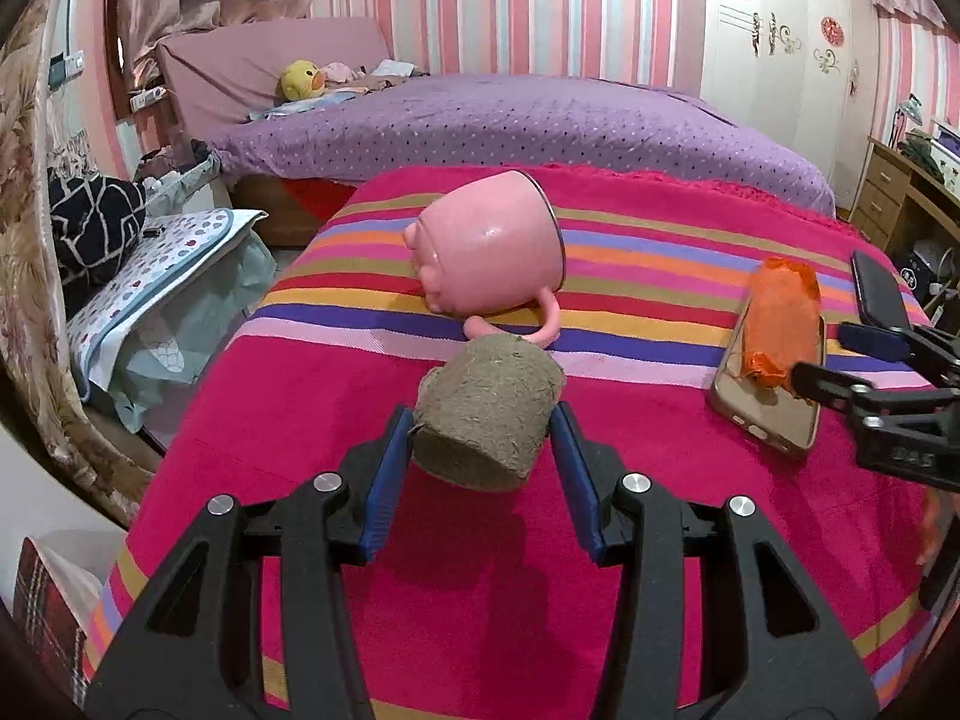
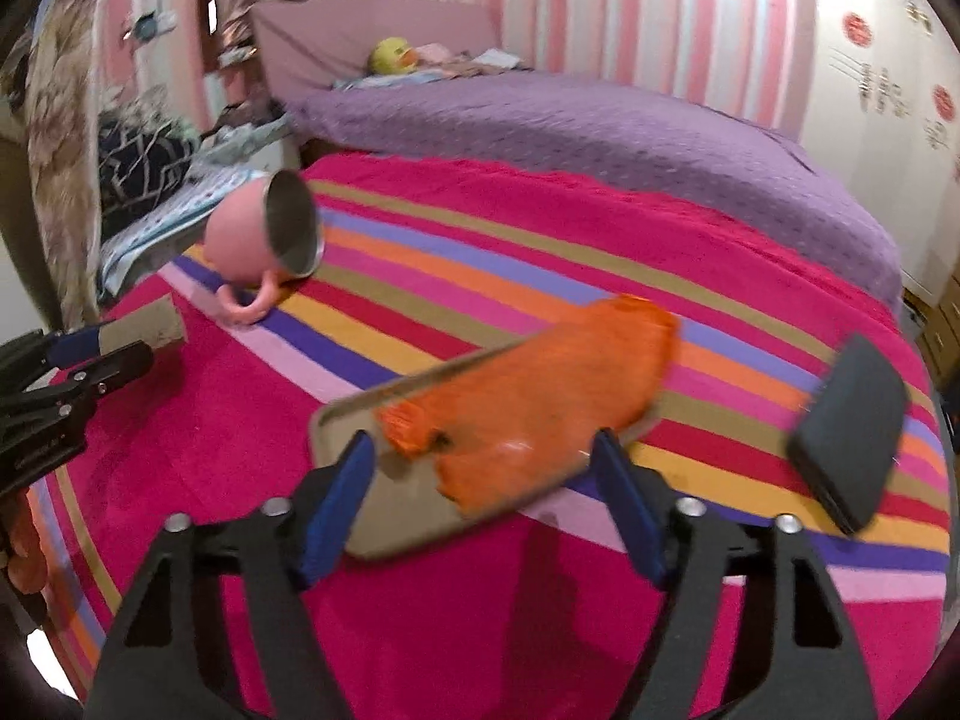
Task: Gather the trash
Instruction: 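Grasp the orange plastic bag on the tray with the right tool, then lift the sponge roll and orange bag off the tray with both tools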
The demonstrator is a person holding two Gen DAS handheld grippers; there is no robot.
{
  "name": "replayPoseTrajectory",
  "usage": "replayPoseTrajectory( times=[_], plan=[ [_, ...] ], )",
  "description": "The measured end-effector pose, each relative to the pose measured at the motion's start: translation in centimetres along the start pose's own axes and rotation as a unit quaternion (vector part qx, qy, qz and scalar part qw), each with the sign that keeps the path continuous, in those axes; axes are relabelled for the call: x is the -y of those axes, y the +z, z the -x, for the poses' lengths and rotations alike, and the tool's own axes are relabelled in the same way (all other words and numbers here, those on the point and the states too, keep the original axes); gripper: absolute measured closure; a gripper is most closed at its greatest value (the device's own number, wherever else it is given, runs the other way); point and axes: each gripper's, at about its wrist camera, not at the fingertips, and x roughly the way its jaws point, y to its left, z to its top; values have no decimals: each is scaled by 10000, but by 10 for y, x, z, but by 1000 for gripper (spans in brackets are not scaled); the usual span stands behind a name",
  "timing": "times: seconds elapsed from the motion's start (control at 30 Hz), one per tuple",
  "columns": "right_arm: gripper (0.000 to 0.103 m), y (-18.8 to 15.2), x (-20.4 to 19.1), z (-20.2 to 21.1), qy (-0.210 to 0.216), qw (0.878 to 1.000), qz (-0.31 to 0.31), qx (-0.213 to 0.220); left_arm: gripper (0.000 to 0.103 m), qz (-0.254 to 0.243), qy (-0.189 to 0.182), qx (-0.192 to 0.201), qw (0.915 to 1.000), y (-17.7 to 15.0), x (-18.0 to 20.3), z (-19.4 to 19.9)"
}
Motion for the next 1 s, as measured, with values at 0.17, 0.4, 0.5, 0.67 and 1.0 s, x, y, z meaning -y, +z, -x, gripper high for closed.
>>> replayPoseTrajectory(
  times=[0.17,0.4,0.5,0.67,1.0],
  plan=[
    [66,6,-17,-22,61,9991,313,-285,57,52,-45,11,10000,0,-1,0],
    [88,4,-15,-16,204,9992,312,-112,57,25,-28,27,10000,-1,1,1],
    [89,2,-11,4,127,9995,254,165,57,98,-42,58,9999,-1,-1,4],
    [89,0,2,44,14,9987,176,470,57,278,-104,111,9995,1,0,14],
    [89,-37,53,133,-374,9960,-212,782,57,336,-225,195,9990,-1,31,36]
  ],
)
